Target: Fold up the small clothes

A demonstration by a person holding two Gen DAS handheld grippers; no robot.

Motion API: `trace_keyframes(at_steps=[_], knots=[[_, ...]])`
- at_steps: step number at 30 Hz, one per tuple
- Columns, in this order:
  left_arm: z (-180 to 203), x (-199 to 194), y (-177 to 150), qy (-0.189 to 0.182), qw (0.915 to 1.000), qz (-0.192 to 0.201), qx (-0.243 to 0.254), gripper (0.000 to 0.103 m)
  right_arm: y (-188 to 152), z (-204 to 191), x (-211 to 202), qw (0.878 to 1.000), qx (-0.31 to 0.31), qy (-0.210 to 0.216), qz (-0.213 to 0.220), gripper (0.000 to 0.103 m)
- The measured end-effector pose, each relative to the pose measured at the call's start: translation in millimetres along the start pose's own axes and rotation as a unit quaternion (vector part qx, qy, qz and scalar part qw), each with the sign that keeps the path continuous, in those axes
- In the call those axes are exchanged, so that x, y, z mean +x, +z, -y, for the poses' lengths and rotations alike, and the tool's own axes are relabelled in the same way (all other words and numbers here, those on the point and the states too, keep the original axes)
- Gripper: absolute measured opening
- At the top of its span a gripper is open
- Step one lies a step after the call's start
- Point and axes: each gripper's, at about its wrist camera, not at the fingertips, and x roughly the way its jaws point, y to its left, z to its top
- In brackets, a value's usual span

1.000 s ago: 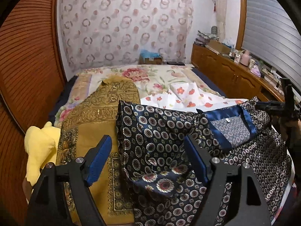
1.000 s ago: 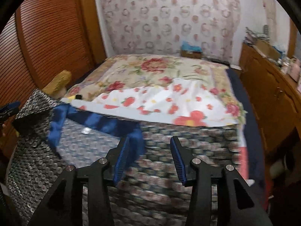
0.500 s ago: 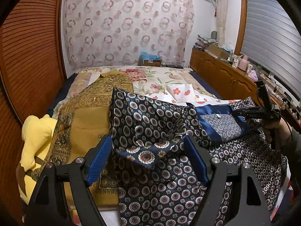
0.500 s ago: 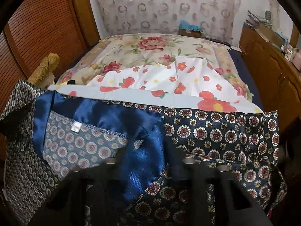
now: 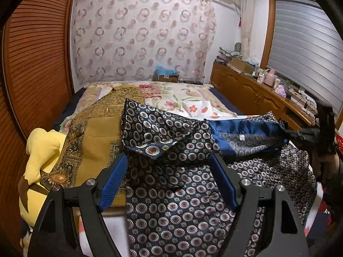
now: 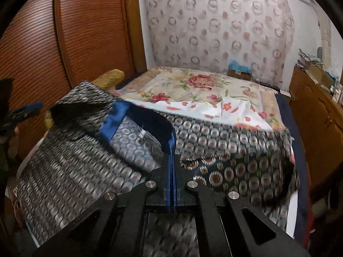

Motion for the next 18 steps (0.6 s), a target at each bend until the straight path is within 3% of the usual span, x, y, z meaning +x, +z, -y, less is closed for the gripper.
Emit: trace_keyframes(at_steps=[8,14,18], knots=[[8.9,-2.5,-0.6,-0.002,0.9999,0.003,0.011,0.079,-76.5,-12.5,-35.4,1.000,0.014,-0.002,-0.017,0.001],[11.9,1.3,-1.7,-0.002,0.9999,0.002,0.011,0.079,-103.9,-12.3,-55.1,0.999,0.038,0.008,-0.028,0.002],[8.4,1.1,-1.4,0.006,0.9999,0.007,0.006,0.079,-112.1,-14.0,-73.1,0.999,0.042,0.000,-0.034,0.012]])
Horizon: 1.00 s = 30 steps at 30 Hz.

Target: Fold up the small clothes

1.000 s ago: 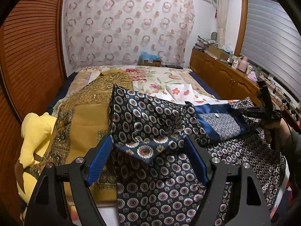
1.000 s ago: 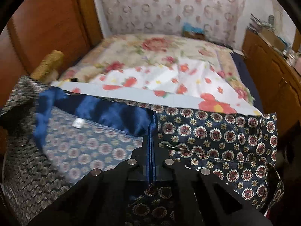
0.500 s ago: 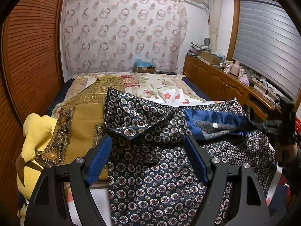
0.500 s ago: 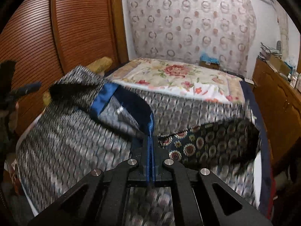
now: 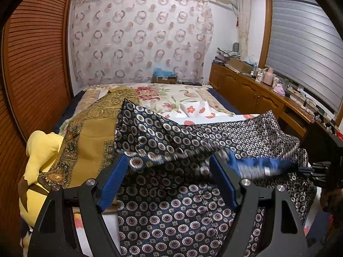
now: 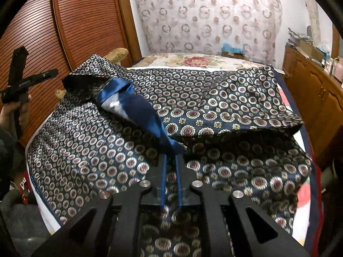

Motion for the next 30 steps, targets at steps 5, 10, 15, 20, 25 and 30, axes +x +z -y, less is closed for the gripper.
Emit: trace_keyframes(at_steps=[5,10,15,20,25,30], knots=[[-8.0,-0.1,4.0,0.010,0.9999,0.006,-0.010,0.079,3.8,3.6,-26.9,1.000,-0.003,-0.020,0.017,0.025],[-17.8,7.7,4.0,0.024,0.9995,0.002,-0.021,0.079,8.2,22.2,-55.8,0.998,0.010,-0.044,0.051,0.041],[-26.8,28.2,15.0,0.035,0.9989,-0.006,-0.029,0.079,25.7,45.2,-63.0,0.993,0.039,-0.085,0.070,0.043],[-35.9,58.1,25.7,0.058,0.9972,-0.036,-0.031,0.079,41.3,64.8,-49.7,0.989,0.055,-0.118,0.065,0.043],[-41.9,73.3,9.7,0.082,0.9928,-0.086,-0.018,0.079,44.4,68.9,-28.7,0.987,0.064,-0.140,0.034,0.043],[-50.0,56.7,-16.4,0.098,0.9896,-0.104,-0.009,0.079,30.6,74.3,-30.4,0.985,0.065,-0.162,0.006,0.043]])
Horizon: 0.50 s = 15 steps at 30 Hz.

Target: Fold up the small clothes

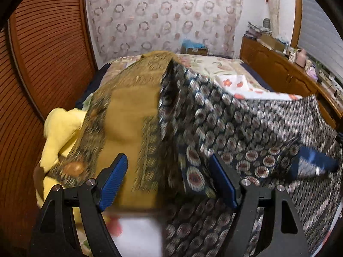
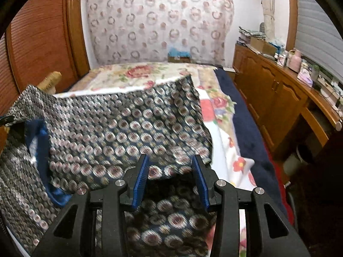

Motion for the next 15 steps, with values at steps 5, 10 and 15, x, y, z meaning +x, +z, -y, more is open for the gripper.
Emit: trace_keyframes(at_steps=[5,10,15], knots=[[-8.8,-9.1,-16.4,-0.010,0.9999,-0.006,-0.003,0.079,-4.5,10.4,-9.4,1.000,0.006,0.003,-0.010,0.043],[-3.5,-15.5,-26.7,-0.023,0.9997,-0.002,0.006,0.079,-4.2,18.0,-18.6,1.000,0.019,0.006,-0.005,0.047],[2.2,-17.4,-22.0,-0.040,0.9989,0.015,0.020,0.056,-4.4,18.9,-5.5,0.999,0.026,0.024,-0.014,0.048]])
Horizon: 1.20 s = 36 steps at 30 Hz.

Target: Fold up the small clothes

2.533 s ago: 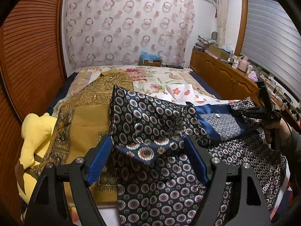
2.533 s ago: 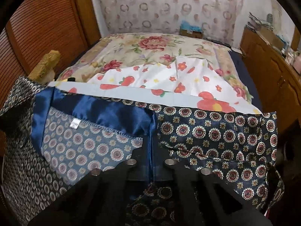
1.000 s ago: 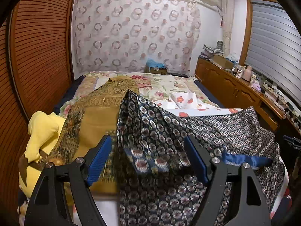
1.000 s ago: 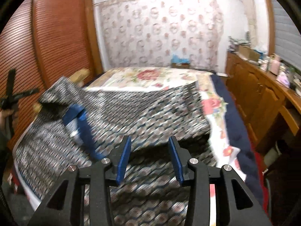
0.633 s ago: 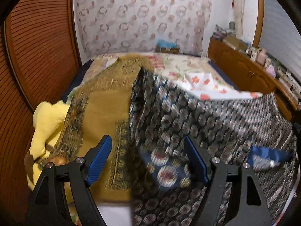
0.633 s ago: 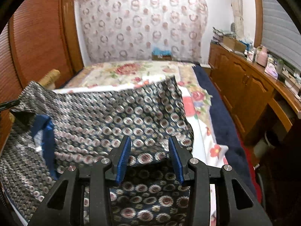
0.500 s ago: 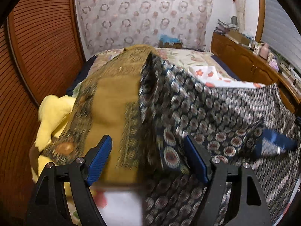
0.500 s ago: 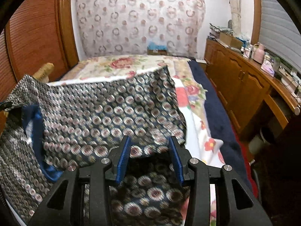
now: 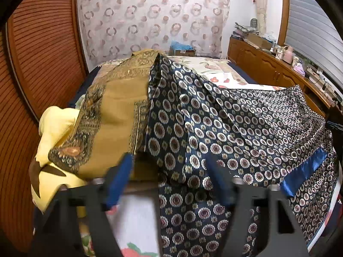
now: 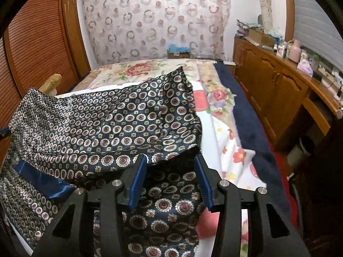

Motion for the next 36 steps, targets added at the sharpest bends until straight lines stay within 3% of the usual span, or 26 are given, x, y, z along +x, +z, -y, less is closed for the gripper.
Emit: trace_keyframes(at_steps=[5,7,13,15,17,18,19,29,36], knots=[[-2.4,5.3,10.3,-0.008,0.9999,0.003,-0.006,0.042,1.1,2.2,8.1,1.000,0.019,0.021,-0.004,0.048],[-1.6,8.1,11.7,-0.007,1.0000,0.003,-0.005,0.027,3.8,5.4,11.7,0.999,0.027,0.023,-0.006,0.048],[-2.1,6.5,8.7,0.003,0.9999,0.012,-0.003,0.004,12.0,19.7,25.0,0.998,0.063,0.023,-0.011,0.048],[-1.5,4.5,8.2,0.003,0.9999,0.017,0.002,0.003,13.3,22.1,32.0,0.997,0.067,0.023,-0.016,0.047],[0.1,0.3,8.0,0.005,0.9996,0.025,0.007,0.002,13.3,22.9,36.5,0.997,0.066,0.026,-0.021,0.028],[1.6,-4.2,7.4,0.007,0.9994,0.033,0.011,0.002,13.1,22.8,37.8,0.997,0.063,0.033,-0.021,0.005],[3.1,-7.2,7.5,0.005,0.9992,0.038,0.013,0.002,14.4,22.1,39.3,0.997,0.060,0.037,-0.021,0.002],[6.8,-71.1,-1.4,-0.045,0.9958,0.077,-0.016,0.001,11.7,21.7,-31.8,0.995,0.043,0.079,0.053,0.001],[7.7,-88.0,-36.2,-0.054,0.9965,0.057,-0.031,0.001,-16.7,20.9,-61.4,0.996,0.019,0.076,0.041,0.001]])
